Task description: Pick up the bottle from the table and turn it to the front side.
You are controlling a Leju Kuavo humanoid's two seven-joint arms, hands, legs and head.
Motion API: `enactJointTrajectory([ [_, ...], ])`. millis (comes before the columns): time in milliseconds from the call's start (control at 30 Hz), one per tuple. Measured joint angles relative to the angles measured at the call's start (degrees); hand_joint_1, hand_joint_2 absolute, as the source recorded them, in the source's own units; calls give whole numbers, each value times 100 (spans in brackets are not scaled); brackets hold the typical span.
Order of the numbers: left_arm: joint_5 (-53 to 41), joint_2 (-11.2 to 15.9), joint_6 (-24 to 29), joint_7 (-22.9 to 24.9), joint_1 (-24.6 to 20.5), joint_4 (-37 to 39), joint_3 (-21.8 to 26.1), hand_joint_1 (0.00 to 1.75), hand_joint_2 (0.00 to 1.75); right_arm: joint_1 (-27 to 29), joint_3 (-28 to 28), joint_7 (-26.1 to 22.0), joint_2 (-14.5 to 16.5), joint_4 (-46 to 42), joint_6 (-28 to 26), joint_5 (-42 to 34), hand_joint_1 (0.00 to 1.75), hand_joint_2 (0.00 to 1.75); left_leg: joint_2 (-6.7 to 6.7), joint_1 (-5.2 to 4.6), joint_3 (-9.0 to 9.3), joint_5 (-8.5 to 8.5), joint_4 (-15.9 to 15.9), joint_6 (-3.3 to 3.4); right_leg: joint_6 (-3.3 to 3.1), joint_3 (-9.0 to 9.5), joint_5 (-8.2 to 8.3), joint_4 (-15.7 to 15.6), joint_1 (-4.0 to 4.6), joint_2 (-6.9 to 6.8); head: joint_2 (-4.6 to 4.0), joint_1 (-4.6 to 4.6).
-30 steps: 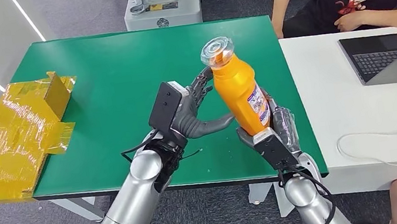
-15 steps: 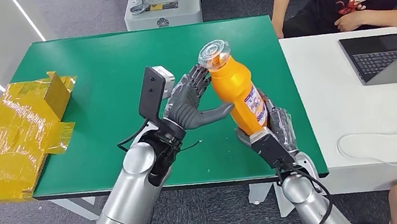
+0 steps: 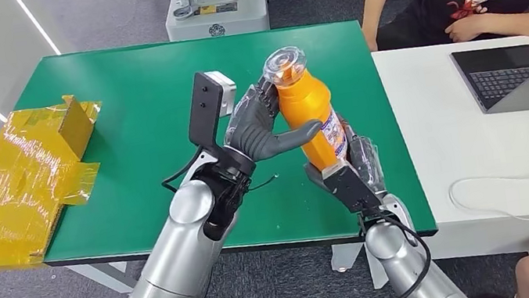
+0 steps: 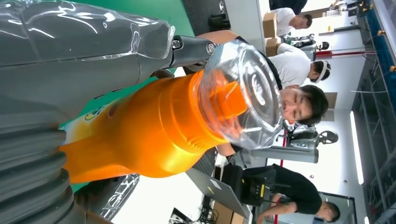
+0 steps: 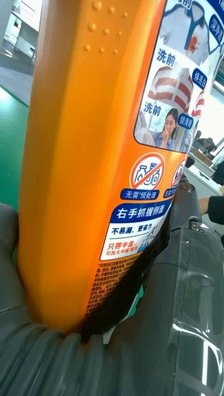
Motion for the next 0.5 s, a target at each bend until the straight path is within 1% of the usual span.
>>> enactJointTrajectory([
  [133, -94, -13, -16, -24, -73, 156, -24, 0, 175, -99, 0, -26, 32, 166, -11, -21, 175, 175, -1, 0, -1, 0, 0, 0, 0, 0, 0, 0, 0, -1, 0, -1],
  [267, -312, 5, -258, -122, -193, 374, -69, 0, 175, -153, 0, -51, 39, 277, -13, -31, 175, 175, -1, 0, -1, 0, 0, 0, 0, 0, 0, 0, 0, -1, 0, 0],
  [367, -540, 24, -428, -142, -364, 631, -114, 0, 175, -215, -2, -71, 47, 361, -19, -58, 175, 175, -1, 0, -1, 0, 0, 0, 0, 0, 0, 0, 0, -1, 0, 0],
  [500, -698, 23, -458, -139, -572, 959, -119, 0, 175, -279, -7, -92, 54, 488, -28, -105, 175, 175, -1, 0, -1, 0, 0, 0, 0, 0, 1, 1, 0, 0, 0, -1],
])
